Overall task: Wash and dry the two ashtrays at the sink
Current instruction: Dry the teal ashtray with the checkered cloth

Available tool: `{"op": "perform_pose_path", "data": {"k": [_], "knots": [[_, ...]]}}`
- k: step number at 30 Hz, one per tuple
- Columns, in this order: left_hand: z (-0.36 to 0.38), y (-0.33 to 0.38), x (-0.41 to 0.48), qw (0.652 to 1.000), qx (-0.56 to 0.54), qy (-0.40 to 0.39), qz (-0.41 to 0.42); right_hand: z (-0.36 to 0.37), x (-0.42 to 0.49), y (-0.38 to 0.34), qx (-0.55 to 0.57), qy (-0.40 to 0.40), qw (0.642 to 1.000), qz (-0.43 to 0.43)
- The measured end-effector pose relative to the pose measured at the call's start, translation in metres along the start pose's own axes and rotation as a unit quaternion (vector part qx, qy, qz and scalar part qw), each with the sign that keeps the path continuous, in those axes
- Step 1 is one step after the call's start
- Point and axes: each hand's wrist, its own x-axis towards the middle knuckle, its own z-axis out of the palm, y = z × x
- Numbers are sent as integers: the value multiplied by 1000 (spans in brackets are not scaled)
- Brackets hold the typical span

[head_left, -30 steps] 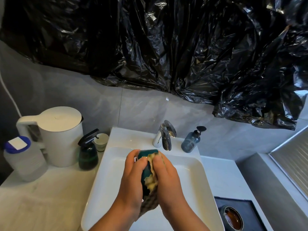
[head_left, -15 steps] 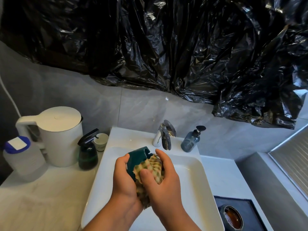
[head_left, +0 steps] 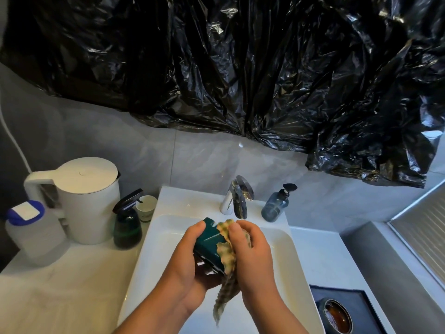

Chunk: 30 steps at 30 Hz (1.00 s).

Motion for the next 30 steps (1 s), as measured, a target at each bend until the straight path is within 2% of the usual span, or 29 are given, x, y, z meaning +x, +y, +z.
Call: {"op": "perform_pose_path", "data": {"k": [3, 8, 10, 14, 16, 18, 21, 23, 25, 28, 30], "knots": [[4, -6, -1, 996, -86, -21, -8, 7, -9, 4, 37, 14, 999, -4], [-8, 2, 5, 992, 72, -79, 72, -1, -6, 6, 82, 53, 994, -39], [-14, 12, 6, 982, 119, -140, 47, -10, -2, 1, 63, 38, 995, -62], [-20, 10, 10, 974, 101, -203, 23, -19, -2, -10, -17, -17, 995, -99], [-16, 5, 10, 977, 79, -191, 48, -18, -5, -13, -99, -10, 989, -113], [-11, -1, 11, 982, 66, -155, 81, -14, -11, -16, -210, -2, 967, -143], [-12, -7, 12, 982, 54, -142, 112, -9, -18, -12, -263, -8, 948, -179], [-15, -6, 12, 978, 53, -158, 124, -8, -18, -9, -219, -5, 960, -176], [-16, -4, 11, 972, 56, -185, 134, -7, -13, -7, -130, -2, 981, -145], [-17, -2, 9, 967, 45, -215, 132, -10, -4, -16, 83, -33, 996, -9], [-15, -2, 6, 961, 30, -241, 130, -15, 0, -20, 122, -55, 990, 42]]}}
